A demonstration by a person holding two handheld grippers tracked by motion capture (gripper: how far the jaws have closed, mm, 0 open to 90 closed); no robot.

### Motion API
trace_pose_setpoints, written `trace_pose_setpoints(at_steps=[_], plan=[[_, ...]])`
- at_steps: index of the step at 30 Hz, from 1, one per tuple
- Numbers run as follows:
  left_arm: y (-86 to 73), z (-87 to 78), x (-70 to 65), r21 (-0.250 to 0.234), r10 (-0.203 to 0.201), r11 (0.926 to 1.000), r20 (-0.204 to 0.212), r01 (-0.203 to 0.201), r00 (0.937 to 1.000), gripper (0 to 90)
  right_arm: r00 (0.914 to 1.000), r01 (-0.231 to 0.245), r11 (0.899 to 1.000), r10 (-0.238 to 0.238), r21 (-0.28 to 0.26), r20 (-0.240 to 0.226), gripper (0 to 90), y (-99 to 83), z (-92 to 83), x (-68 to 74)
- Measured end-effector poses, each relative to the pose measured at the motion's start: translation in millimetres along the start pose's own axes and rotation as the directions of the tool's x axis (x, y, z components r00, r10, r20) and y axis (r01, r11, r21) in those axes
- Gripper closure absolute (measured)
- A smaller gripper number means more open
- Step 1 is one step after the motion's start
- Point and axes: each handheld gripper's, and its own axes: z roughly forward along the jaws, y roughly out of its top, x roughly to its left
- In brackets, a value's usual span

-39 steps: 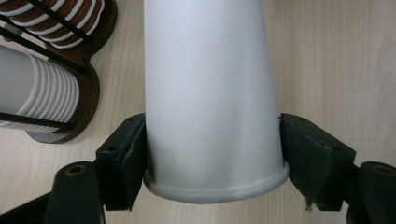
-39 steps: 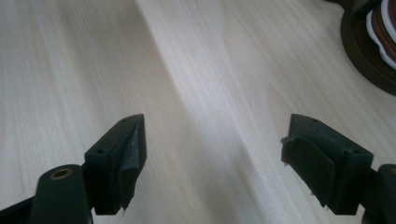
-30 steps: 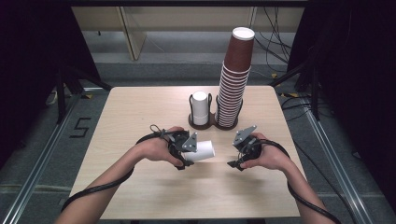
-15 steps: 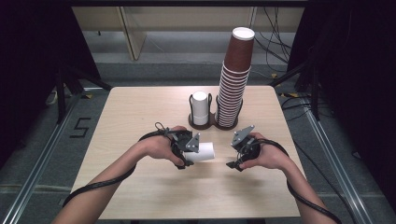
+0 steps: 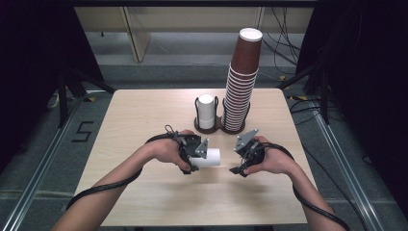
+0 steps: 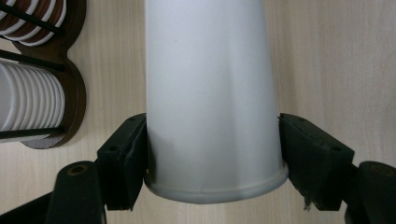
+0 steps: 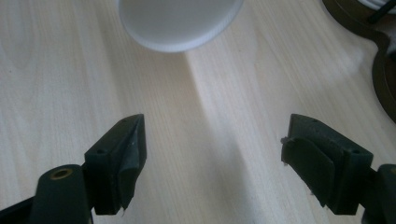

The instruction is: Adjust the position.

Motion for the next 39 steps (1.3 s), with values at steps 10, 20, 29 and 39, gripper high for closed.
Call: trace_pose_setpoints(at_steps=[10,20,29,39], plan=[[3.7,4.0,-1.0,0.033,0.018,0.9993,0.020,-0.019,0.9996,27.9,0.9992,0.037,0.999,-0.038,-0.025,-0.014,21.5,11.4,0.5,4.8],[6.9,3.3,-0.2,0.057,0.033,0.9978,0.025,-0.034,0.9992,27.9,0.9985,0.048,0.999,-0.048,-0.024,-0.024,21.5,13.9,3.2,7.2],[8.6,0.2,2.1,0.089,0.050,0.9947,0.024,-0.051,0.9985,28.0,0.9989,0.042,0.999,-0.042,-0.027,-0.018,21.5,14.4,3.6,9.0],[12.1,0.0,1.4,0.097,0.059,0.9934,0.028,-0.062,0.9978,28.0,0.9957,0.087,0.995,-0.088,-0.048,-0.027,21.5,21.8,5.7,12.6]])
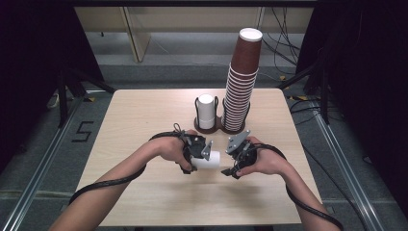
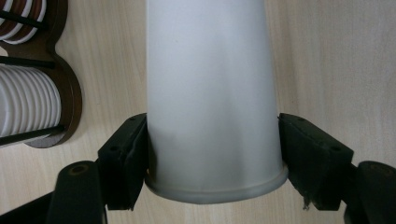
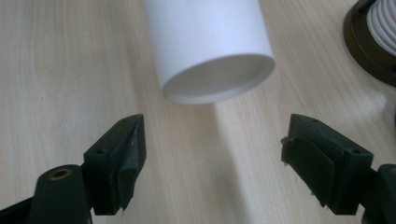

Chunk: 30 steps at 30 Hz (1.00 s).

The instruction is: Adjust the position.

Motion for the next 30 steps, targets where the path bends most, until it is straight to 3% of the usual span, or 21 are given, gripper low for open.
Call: trace_pose_setpoints(at_steps=[1,2,3,7,9,10,12,13,19,20,23,24,25,26,30], plan=[[0.3,0.0,-0.1,-0.002,-0.001,1.0000,0.001,0.001,1.0000,28.0,0.9996,-0.025,1.000,0.025,-0.002,-0.013,21.4,0.9,0.3,1.9],[0.6,0.1,-0.2,-0.004,-0.002,1.0000,0.002,0.002,1.0000,28.0,0.9996,-0.022,1.000,0.022,-0.008,-0.017,21.4,2.2,0.5,2.5],[0.9,0.5,-0.5,-0.007,-0.002,1.0000,0.002,0.002,1.0000,28.0,0.9998,0.012,1.000,-0.013,-0.021,-0.013,21.4,4.1,0.6,1.3],[1.3,1.4,-0.9,-0.004,0.003,1.0000,0.005,-0.003,1.0000,28.1,0.9996,-0.012,1.000,0.011,-0.025,-0.025,20.9,8.7,2.3,5.3],[1.5,1.9,-1.2,-0.005,0.004,1.0000,0.005,-0.004,1.0000,28.1,0.9994,0.021,0.999,-0.022,-0.035,-0.026,20.7,11.2,4.1,3.9],[1.7,2.1,-1.3,-0.005,0.005,1.0000,0.007,-0.005,1.0000,28.1,0.9997,-0.009,1.000,0.008,-0.030,-0.022,20.7,12.2,4.0,7.0],[2.3,2.0,-1.4,-0.007,0.006,1.0000,0.010,-0.006,0.9999,28.1,0.9992,0.027,0.999,-0.028,-0.036,-0.029,20.6,15.5,7.0,5.3],[2.5,2.0,-1.5,-0.010,0.005,0.9999,0.008,-0.005,1.0000,28.1,0.9996,0.006,1.000,-0.007,-0.030,-0.027,20.6,16.5,7.7,7.2],[4.2,1.1,-1.7,-0.014,0.008,0.9999,0.011,-0.008,0.9999,28.1,0.9990,0.022,0.999,-0.023,-0.027,-0.037,20.9,22.5,13.0,7.1],[4.5,0.8,-1.6,-0.017,0.010,0.9998,0.010,-0.010,0.9999,28.2,0.9986,0.042,0.999,-0.043,-0.032,-0.030,21.0,23.5,14.1,6.2],[5.1,0.6,-2.1,-0.019,0.011,0.9998,0.012,-0.011,0.9999,28.2,0.9988,0.032,0.999,-0.033,-0.034,-0.036,21.3,25.5,15.5,6.9],[5.0,2.1,-4.2,-0.047,-0.019,0.9987,0.016,0.020,0.9997,28.2,0.9985,0.038,0.999,-0.039,-0.035,-0.039,21.5,26.1,16.1,6.9],[5.1,2.3,-4.6,-0.051,-0.022,0.9984,0.021,0.023,0.9995,28.2,0.9988,0.032,0.999,-0.034,-0.037,-0.036,21.7,26.5,16.3,7.6],[5.4,0.5,-2.3,-0.025,0.010,0.9996,0.018,-0.010,0.9998,28.2,0.9984,0.037,0.999,-0.039,-0.038,-0.041,21.9,26.9,16.6,7.2],[6.1,0.5,-2.4,-0.034,0.008,0.9994,0.019,-0.007,0.9998,28.2,0.9986,0.033,0.999,-0.034,-0.042,-0.041,23.2,27.3,17.6,7.9]])
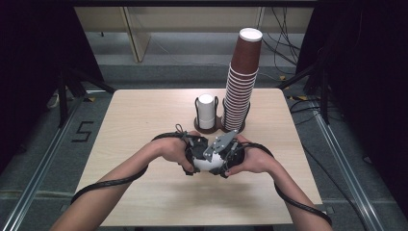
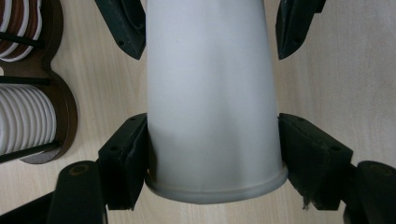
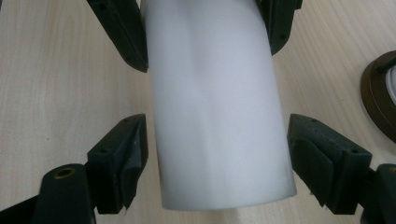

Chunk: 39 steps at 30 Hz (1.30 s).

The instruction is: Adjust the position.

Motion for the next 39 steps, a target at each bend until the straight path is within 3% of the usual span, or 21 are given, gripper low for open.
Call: trace_pose_setpoints(at_steps=[3,4,5,8,9,19,36,37,38,39], plan=[[0.4,-0.3,-0.2,-0.003,0.001,1.0000,0.002,-0.001,1.0000,28.2,0.9995,0.033,0.999,-0.033,-0.008,0.005,24.9,0.1,0.9,-1.7],[0.9,0.8,-1.5,-0.037,-0.023,0.9990,0.007,0.024,0.9997,28.3,0.9989,0.047,0.999,-0.047,-0.014,0.004,26.8,0.0,1.9,-2.1],[1.1,0.7,-1.7,-0.042,-0.026,0.9987,0.006,0.027,0.9996,28.2,1.0000,0.005,1.000,-0.005,-0.008,-0.006,27.9,-0.7,1.8,0.5],[1.4,1.1,-2.2,-0.046,-0.028,0.9985,0.009,0.028,0.9996,28.2,0.9999,0.009,1.000,-0.009,-0.015,-0.007,31.1,-1.7,2.6,1.0],[1.7,-0.6,0.0,-0.017,0.006,0.9998,0.005,-0.006,1.0000,28.2,0.9999,0.010,1.000,-0.010,-0.016,-0.006,31.4,-2.0,2.7,0.9],[1.0,-1.4,0.3,-0.022,0.007,0.9997,0.001,-0.007,1.0000,28.5,0.9986,0.052,0.998,-0.052,-0.040,0.001,32.8,-2.9,2.2,-1.8],[0.3,-2.1,0.2,-0.046,-0.008,0.9989,-0.003,0.008,1.0000,27.8,0.9991,0.042,0.998,-0.042,-0.038,-0.008,33.7,-4.2,1.8,-0.5],[0.3,-2.1,0.2,-0.046,-0.008,0.9989,-0.003,0.008,1.0000,26.7,0.9998,0.017,0.999,-0.017,-0.031,-0.008,33.6,-5.0,1.1,1.1],[-1.0,-2.7,1.2,-0.068,-0.021,0.9975,-0.015,0.020,0.9997,24.8,0.9990,0.044,0.998,-0.045,-0.039,-0.006,33.5,-4.9,1.5,-0.9],[-1.9,-3.6,1.7,-0.080,-0.029,0.9964,-0.022,0.027,0.9993,22.5,0.9999,0.009,1.000,-0.009,-0.023,-0.013,33.5,-5.7,0.5,1.8]])
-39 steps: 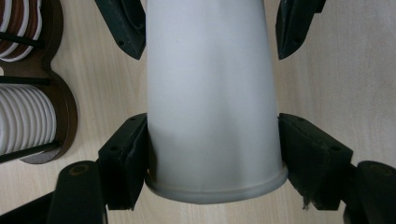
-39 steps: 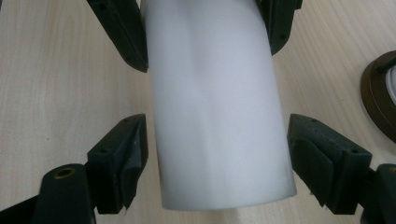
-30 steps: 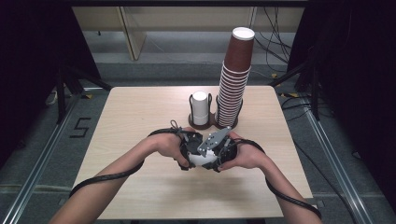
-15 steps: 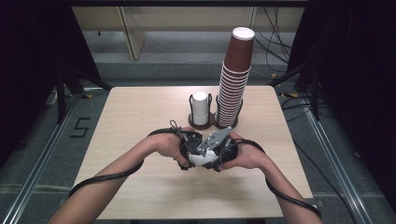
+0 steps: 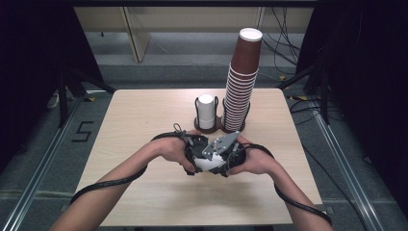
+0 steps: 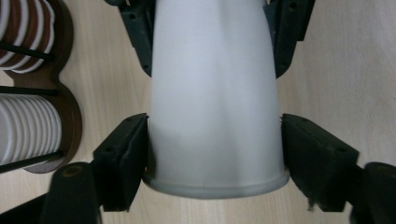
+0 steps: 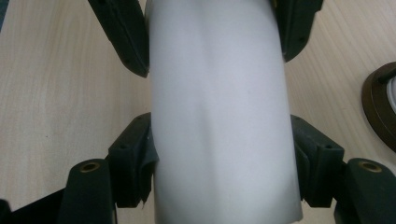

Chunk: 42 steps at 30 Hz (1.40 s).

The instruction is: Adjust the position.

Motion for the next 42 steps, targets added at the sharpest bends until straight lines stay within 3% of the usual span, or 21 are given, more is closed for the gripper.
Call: trace_pose_setpoints(at_steps=[1,3,4,9,10,13,14,15,16,17,18,21,22,23,24,25,27,29,33,40,42], plan=[[-1.3,0.3,-1.6,-0.037,-0.034,0.9987,-0.005,0.034,0.9994,20.0,0.9999,0.010,1.000,-0.010,-0.008,0.003,33.6,-0.8,0.2,-0.7],[-2.1,-2.1,0.5,-0.025,-0.010,0.9996,-0.016,0.010,0.9998,16.3,0.9991,0.043,0.999,-0.042,-0.023,0.006,33.5,-1.5,0.8,-3.3],[-5.3,-5.5,1.2,-0.057,-0.018,0.9983,-0.030,0.016,0.9994,14.9,0.9999,-0.010,1.000,0.010,-0.005,0.006,33.4,-5.2,-1.4,-0.5],[-15.6,-10.9,0.3,-0.120,-0.061,0.9912,-0.043,0.055,0.9972,14.4,0.9988,0.023,0.998,-0.020,-0.060,0.045,33.3,-13.6,-4.7,-6.9],[-22.8,-12.6,1.0,-0.154,-0.095,0.9844,-0.060,0.084,0.9937,14.5,0.9979,-0.022,0.996,0.027,-0.081,0.060,33.2,-18.9,-8.2,-5.8],[-29.5,-14.0,2.8,-0.171,-0.124,0.9790,-0.063,0.111,0.9903,14.6,0.9953,-0.019,0.990,0.032,-0.137,0.091,33.1,-25.3,-12.5,-8.5],[-35.5,-12.7,3.0,-0.209,-0.165,0.9666,-0.064,0.148,0.9843,14.6,0.9941,-0.024,0.988,0.040,-0.154,0.101,33.0,-27.0,-13.8,-8.7],[-35.5,-12.7,3.0,-0.209,-0.165,0.9666,-0.064,0.148,0.9843,14.5,0.9941,-0.024,0.988,0.040,-0.154,0.101,33.0,-27.0,-13.8,-8.7],[-40.2,-10.3,2.7,-0.254,-0.213,0.9483,-0.061,0.191,0.9752,14.5,0.9910,-0.027,0.983,0.051,-0.183,0.124,32.9,-30.0,-15.8,-9.3],[-42.4,-9.1,2.9,-0.270,-0.233,0.9402,-0.062,0.208,0.9706,14.6,0.9889,-0.035,0.980,0.062,-0.196,0.135,32.9,-31.2,-16.8,-9.1],[-42.4,-9.1,2.9,-0.270,-0.233,0.9402,-0.062,0.208,0.9706,14.5,0.9875,-0.045,0.977,0.075,-0.210,0.138,32.9,-32.2,-17.2,-9.0],[-50.7,-5.8,4.4,-0.327,-0.289,0.9092,-0.051,0.258,0.9559,14.5,0.9816,-0.030,0.968,0.076,-0.250,0.175,32.8,-35.0,-18.4,-11.2],[-50.7,-5.8,4.4,-0.327,-0.289,0.9092,-0.051,0.258,0.9559,14.5,0.9813,-0.046,0.964,0.093,-0.262,0.169,32.8,-35.8,-17.9,-10.6],[-53.1,-1.4,2.4,-0.391,-0.357,0.8623,-0.019,0.321,0.9339,14.5,0.9805,-0.048,0.961,0.097,-0.271,0.171,32.7,-36.5,-17.7,-10.4],[-53.1,-1.4,2.4,-0.391,-0.357,0.8623,-0.019,0.321,0.9339,14.5,0.9793,-0.054,0.959,0.105,-0.277,0.173,32.7,-37.3,-17.2,-9.5],[-56.1,1.4,1.6,-0.412,-0.379,0.8423,0.004,0.347,0.9253,14.4,0.9801,-0.048,0.960,0.099,-0.276,0.172,32.7,-37.9,-16.8,-10.0],[-58.4,4.5,0.3,-0.430,-0.405,0.8225,0.016,0.372,0.9142,14.4,0.9789,-0.045,0.958,0.099,-0.282,0.179,32.7,-38.9,-16.2,-9.9],[-59.5,5.7,-0.2,-0.437,-0.410,0.8172,0.018,0.375,0.9121,14.4,0.9773,-0.035,0.958,0.092,-0.283,0.191,32.7,-39.3,-16.5,-10.3],[-63.4,10.3,-1.7,-0.469,-0.430,0.7859,0.054,0.403,0.9012,14.3,0.9772,-0.035,0.955,0.094,-0.294,0.190,32.7,-39.3,-16.1,-9.4],[-67.3,11.3,-0.4,-0.511,-0.429,0.7622,0.061,0.398,0.9010,14.0,0.9781,-0.041,0.948,0.102,-0.315,0.181,32.7,-38.3,-14.8,-8.0],[-68.7,11.4,0.4,-0.512,-0.416,0.7713,0.043,0.378,0.9083,14.0,0.9783,-0.043,0.948,0.104,-0.316,0.179,32.7,-38.4,-14.3,-7.6]])
